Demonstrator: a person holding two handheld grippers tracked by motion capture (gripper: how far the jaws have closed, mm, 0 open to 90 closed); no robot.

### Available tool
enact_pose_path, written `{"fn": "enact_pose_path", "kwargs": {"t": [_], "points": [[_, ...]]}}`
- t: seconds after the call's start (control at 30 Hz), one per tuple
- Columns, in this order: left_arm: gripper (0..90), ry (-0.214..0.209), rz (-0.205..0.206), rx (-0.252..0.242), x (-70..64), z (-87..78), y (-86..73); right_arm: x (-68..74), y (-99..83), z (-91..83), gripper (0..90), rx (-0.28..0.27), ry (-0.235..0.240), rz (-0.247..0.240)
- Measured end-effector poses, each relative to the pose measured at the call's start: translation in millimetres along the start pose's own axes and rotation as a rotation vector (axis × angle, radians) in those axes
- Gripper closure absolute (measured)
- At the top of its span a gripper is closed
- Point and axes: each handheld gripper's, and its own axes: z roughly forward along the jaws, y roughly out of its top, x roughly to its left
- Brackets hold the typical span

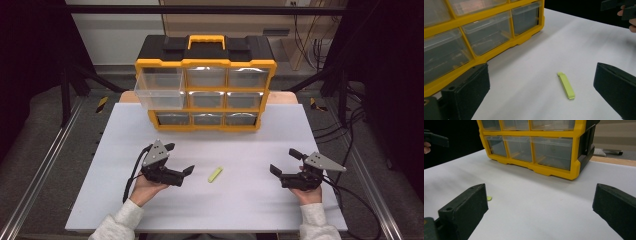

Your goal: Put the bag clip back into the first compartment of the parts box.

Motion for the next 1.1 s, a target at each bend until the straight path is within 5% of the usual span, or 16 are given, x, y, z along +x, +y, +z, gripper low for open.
{"fn": "enact_pose_path", "kwargs": {"t": [1.1], "points": [[0.2,-0.07,-0.005,0.141,-30.3,66.7,5.8,-0.5,-0.4,0.7,0.4,0.002,0.004,-0.009]]}}
